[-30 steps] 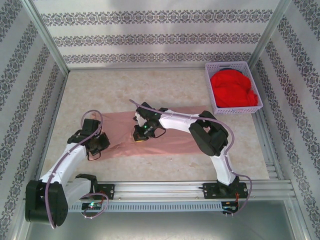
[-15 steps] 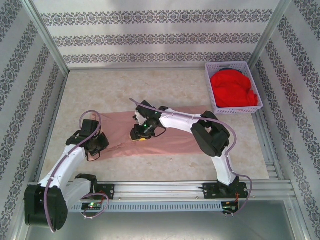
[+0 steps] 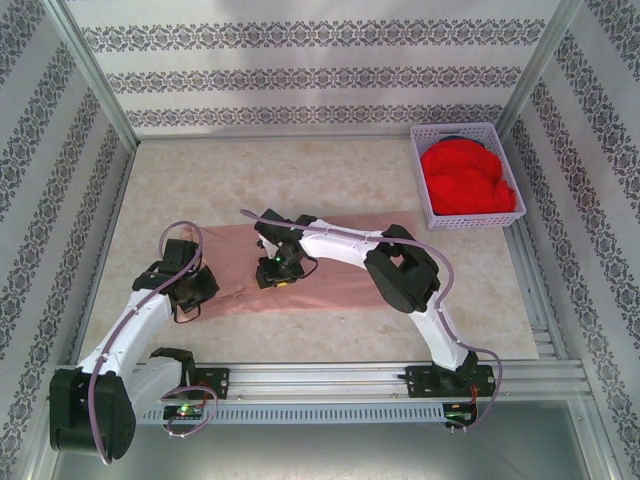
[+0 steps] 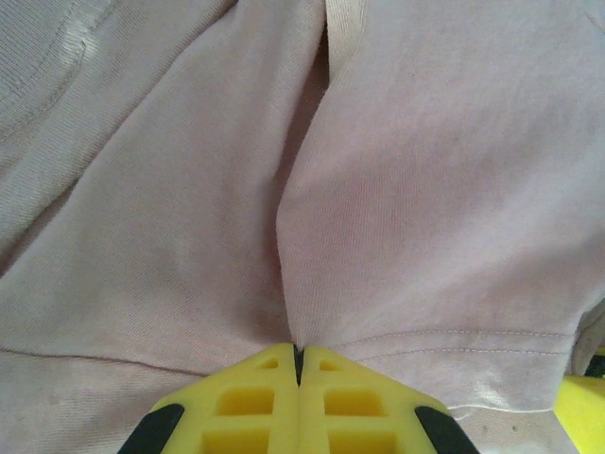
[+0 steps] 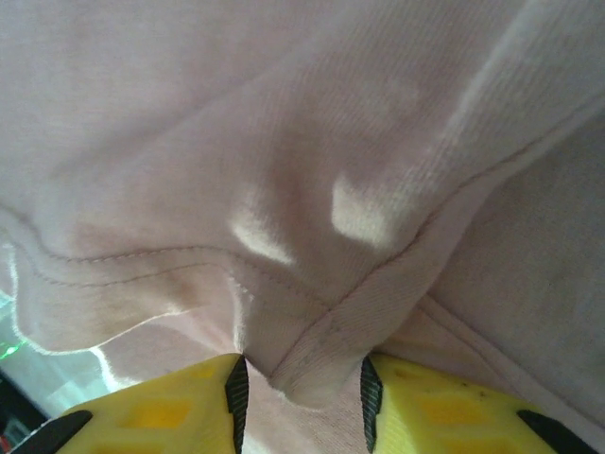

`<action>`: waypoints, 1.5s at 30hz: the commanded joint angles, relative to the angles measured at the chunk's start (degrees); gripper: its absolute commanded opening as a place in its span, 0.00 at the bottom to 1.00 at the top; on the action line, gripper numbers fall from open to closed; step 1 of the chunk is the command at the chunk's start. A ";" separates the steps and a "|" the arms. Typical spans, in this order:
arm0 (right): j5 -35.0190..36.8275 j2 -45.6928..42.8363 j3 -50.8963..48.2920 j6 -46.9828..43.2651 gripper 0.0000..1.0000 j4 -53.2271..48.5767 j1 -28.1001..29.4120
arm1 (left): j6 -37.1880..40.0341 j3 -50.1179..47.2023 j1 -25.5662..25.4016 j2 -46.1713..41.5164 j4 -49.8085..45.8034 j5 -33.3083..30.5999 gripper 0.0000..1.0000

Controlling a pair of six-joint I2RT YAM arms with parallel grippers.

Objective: Fold the inside-out t-shirt

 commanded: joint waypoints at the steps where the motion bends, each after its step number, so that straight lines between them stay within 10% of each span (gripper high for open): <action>1: 2.87 1.17 1.73 -1.24 0.35 -2.84 0.63 | -0.60 -0.68 0.19 -0.70 -0.79 0.30 0.00; 16: 1.10 -4.81 -4.10 0.25 0.14 1.19 -0.07 | -1.22 -0.53 0.19 -2.62 -1.91 -1.08 0.00; 26: -3.56 -5.38 -7.65 1.35 0.19 3.39 -0.54 | -2.88 -2.65 0.19 -3.88 -1.42 -2.25 0.00; 40: -0.11 -14.07 -8.63 -5.42 0.42 6.52 -4.24 | -0.51 2.46 1.50 -6.20 1.61 -16.43 0.71; 45: -1.72 -11.69 -5.95 -5.87 0.47 10.38 -4.70 | 2.01 5.75 8.02 4.41 10.95 -9.85 0.84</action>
